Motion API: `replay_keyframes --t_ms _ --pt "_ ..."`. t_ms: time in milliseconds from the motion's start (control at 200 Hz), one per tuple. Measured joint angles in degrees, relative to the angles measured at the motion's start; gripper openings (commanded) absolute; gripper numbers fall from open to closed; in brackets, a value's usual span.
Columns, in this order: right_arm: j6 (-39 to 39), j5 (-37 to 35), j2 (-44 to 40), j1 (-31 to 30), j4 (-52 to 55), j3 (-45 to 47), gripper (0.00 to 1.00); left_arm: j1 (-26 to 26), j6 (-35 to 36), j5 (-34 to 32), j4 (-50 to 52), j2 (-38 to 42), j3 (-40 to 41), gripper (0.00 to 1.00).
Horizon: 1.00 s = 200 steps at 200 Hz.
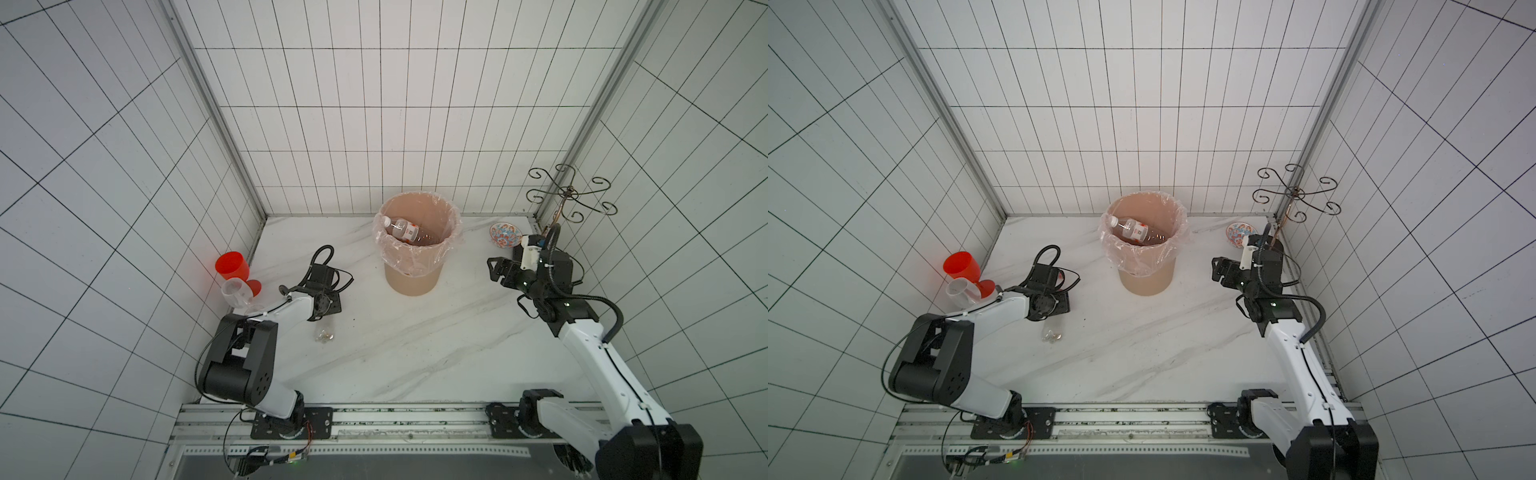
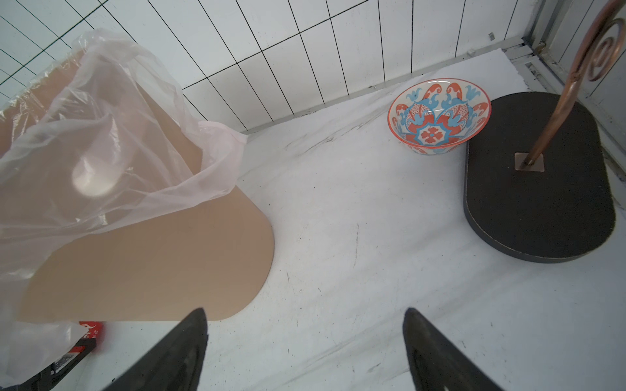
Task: Throw the plastic bottles in the bin
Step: Pick up the plastic bottle from the middle-left of the table, then throw the plastic bottle into the trash bin.
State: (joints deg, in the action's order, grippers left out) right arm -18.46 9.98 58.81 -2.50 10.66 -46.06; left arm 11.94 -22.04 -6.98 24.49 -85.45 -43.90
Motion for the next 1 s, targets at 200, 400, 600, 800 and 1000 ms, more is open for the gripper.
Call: replay_keyframes --t_ms 200,400,600,800,1000 --pt "0.00 0.42 0.00 0.00 0.02 0.00 0.88 0.11 2.75 0.26 0.07 16.98 -2.29 0.64" --pt "-0.02 0.90 -0.11 0.00 0.02 0.00 0.88 0.94 6.03 2.29 -4.94 31.19 -10.84 0.66" --pt "-0.37 1.42 -0.37 0.00 0.02 0.00 0.87 3.56 7.43 9.79 -12.44 26.80 -26.23 0.66" --pt "-0.37 1.44 -0.59 0.00 0.04 0.00 0.87 9.70 8.79 15.82 -20.20 9.09 -44.68 0.71" --pt "-0.39 1.44 -1.73 0.00 0.04 0.00 0.86 14.67 10.91 17.90 -23.21 -9.07 -57.37 0.97"
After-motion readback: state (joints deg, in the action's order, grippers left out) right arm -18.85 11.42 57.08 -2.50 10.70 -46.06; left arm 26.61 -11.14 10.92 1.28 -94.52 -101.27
